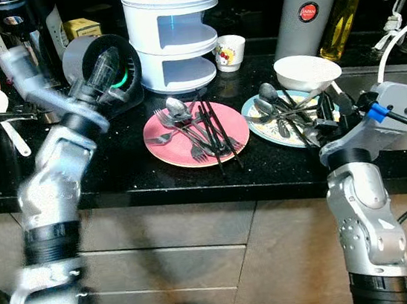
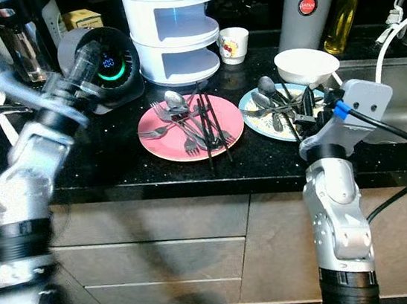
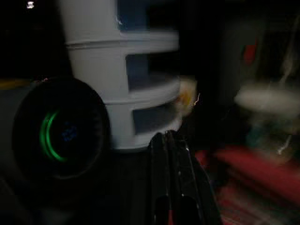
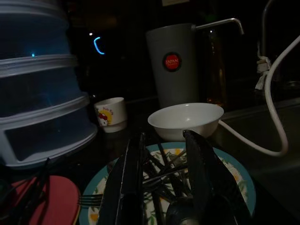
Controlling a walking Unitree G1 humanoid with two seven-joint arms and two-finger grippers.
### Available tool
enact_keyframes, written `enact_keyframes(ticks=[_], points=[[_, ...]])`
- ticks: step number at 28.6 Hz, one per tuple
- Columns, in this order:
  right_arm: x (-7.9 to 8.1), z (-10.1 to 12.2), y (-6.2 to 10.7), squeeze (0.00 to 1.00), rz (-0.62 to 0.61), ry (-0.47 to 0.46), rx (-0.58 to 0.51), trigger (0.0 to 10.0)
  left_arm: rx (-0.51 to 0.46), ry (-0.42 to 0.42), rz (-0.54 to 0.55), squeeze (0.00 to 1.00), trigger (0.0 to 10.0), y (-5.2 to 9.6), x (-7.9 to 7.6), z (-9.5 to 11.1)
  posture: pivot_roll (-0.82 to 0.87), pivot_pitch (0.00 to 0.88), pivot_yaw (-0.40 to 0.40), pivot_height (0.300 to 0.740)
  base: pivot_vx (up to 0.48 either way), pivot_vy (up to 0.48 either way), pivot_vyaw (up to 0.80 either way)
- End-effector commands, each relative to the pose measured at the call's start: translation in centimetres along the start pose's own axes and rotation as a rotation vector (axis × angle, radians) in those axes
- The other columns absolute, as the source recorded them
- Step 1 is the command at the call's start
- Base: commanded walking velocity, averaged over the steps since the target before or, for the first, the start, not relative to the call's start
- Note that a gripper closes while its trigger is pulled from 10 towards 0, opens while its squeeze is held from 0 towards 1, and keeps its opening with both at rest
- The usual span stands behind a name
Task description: Kitchen organization
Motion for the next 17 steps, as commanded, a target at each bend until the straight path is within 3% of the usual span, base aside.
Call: enact_keyframes(ticks=[1,2,3,4,5,6,7,8,9,10,11,17], points=[[0.0,-0.1,-0.1,0.0,0.001,-0.004,0.007,10.0,0.051,-0.213,-0.113,1.0,10.0,-0.5,-0.7,-0.8,0.01,0.004,-0.022,0.74,0.0,0.0,0.0],[0.0,-0.1,-0.1,0.0,0.001,-0.004,0.007,10.0,0.051,-0.213,-0.113,1.0,10.0,-0.5,-0.7,-0.8,0.01,0.004,-0.022,0.74,0.0,0.0,0.0],[0.1,-0.2,-0.2,0.0,0.003,-0.006,0.008,10.0,0.058,-0.312,-0.2,1.0,10.0,-0.9,-0.9,-0.8,0.02,0.005,-0.022,0.74,0.0,0.0,0.0],[0.1,-0.2,-0.2,0.0,0.003,-0.006,0.008,10.0,0.058,-0.312,-0.2,1.0,10.0,-0.9,-0.9,-0.8,0.02,0.005,-0.022,0.74,0.0,0.0,0.0],[0.2,-0.2,-0.2,0.0,0.006,-0.007,0.009,10.0,0.065,-0.39,-0.293,1.0,10.0,-1.4,-1.3,-0.8,0.01,0.006,-0.02,0.74,0.0,0.0,0.0],[0.2,-0.2,-0.2,0.0,0.006,-0.007,0.009,10.0,0.065,-0.39,-0.293,1.0,10.0,-1.4,-1.3,-0.8,0.01,0.006,-0.02,0.74,0.0,0.0,0.0],[0.3,-0.2,-0.1,0.0,0.008,-0.007,0.007,10.0,0.083,-0.526,-0.482,1.0,10.0,-2.3,-2.5,-0.7,0.0,0.015,-0.01,0.74,0.0,0.0,0.0],[0.3,-0.2,-0.1,0.0,0.008,-0.007,0.007,10.0,0.083,-0.526,-0.482,1.0,10.0,-2.3,-2.5,-0.7,0.0,0.015,-0.01,0.74,0.0,0.0,0.0],[0.3,-0.1,0.1,0.0,0.005,-0.006,0.005,10.0,0.106,-0.585,-0.54,1.0,10.0,-2.7,-2.8,-0.9,0.0,0.021,-0.003,0.74,0.0,0.0,0.0],[0.2,0.0,0.3,0.0,-0.001,-0.004,0.004,10.0,0.122,-0.632,-0.576,0.67,10.0,-3.1,-3.1,-1.0,0.0,0.023,-0.001,0.74,0.0,0.0,0.0],[0.0,0.0,0.4,0.0,-0.008,-0.001,0.004,10.0,0.141,-0.67,-0.598,0.0,10.0,-3.4,-3.3,-1.2,-0.01,0.03,0.005,0.74,0.0,0.0,0.0],[-0.4,0.6,1.5,0.0,-0.042,0.01,-0.011,10.0,0.233,-0.886,-0.725,0.0,10.0,-3.4,-4.1,-2.9,-0.05,0.073,0.049,0.74,0.0,0.0,0.0]])
Point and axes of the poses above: a point about 5 cm out from each wrist's last joint towards the gripper, its own y axis pointing back from the gripper into the wrist, its own z axis along the axis of the wrist's last joint, x = y × z, the point moved 3 cm from there along -y, pointing out of the wrist towards the gripper, and after that the axes turned 15 degrees about -y, right-handed, at the moved point
